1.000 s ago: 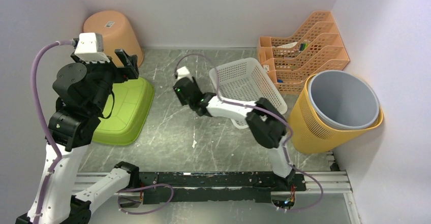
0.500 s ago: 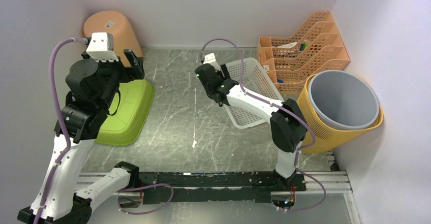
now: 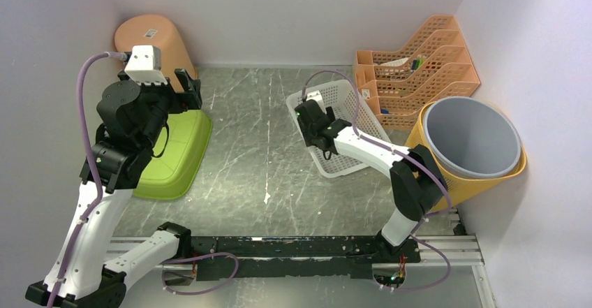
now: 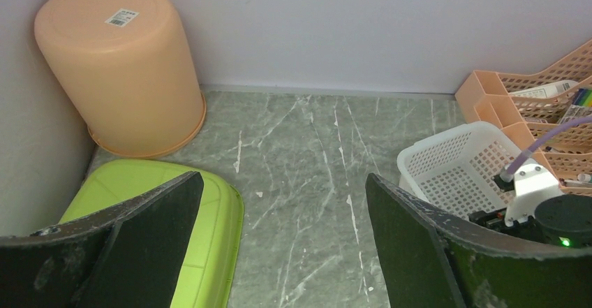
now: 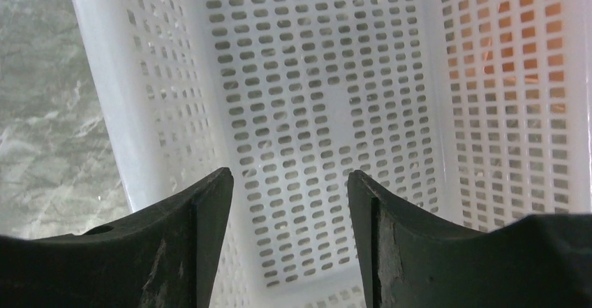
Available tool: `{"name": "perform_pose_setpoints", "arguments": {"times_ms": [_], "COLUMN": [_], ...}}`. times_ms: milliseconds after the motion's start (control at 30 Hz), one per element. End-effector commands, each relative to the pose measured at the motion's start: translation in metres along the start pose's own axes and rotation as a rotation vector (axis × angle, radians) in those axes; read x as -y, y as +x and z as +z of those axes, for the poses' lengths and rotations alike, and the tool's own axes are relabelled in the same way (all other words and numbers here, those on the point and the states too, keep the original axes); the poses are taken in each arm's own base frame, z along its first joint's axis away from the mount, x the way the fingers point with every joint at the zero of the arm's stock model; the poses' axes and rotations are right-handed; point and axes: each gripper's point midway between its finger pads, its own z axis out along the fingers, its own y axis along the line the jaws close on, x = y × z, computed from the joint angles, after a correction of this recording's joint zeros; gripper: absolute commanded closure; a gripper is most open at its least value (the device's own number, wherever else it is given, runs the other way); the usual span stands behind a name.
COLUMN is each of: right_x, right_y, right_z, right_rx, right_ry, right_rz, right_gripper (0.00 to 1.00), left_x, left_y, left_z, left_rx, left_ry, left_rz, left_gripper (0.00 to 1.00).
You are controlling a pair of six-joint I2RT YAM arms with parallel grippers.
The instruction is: Turn the large container upside down
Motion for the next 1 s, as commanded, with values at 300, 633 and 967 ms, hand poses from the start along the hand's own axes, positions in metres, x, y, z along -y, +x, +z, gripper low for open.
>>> {"name": "perform_pose_setpoints", "arguments": {"times_ms": [300,633,967], "right_x": [0.022,-0.046,-0.034], "right_y": [-0.040,-0.004,0.049], "right_z": [-0.055,-0.061,-0.031], "right_rx": [0.152,0.083,-0.039], "right_ry": [-0.030,-0.258,-0.111], "right_rz": [0.091,-0.045,-0.068], "right_gripper": [0.35,0.37,0.38], "left_x": [0.006,0.006,0.006], "left_y": [-0.002,0.003,0.009], "left_z": [0.006,0.010,0.010], "left_rx": [0.022,0.009,-0.001], "left_ry": [0.023,0.020,0.021], "left_rz": [-0.019,-0.017,-0.014], "left_gripper": [0.01,0.01,0.01]}}
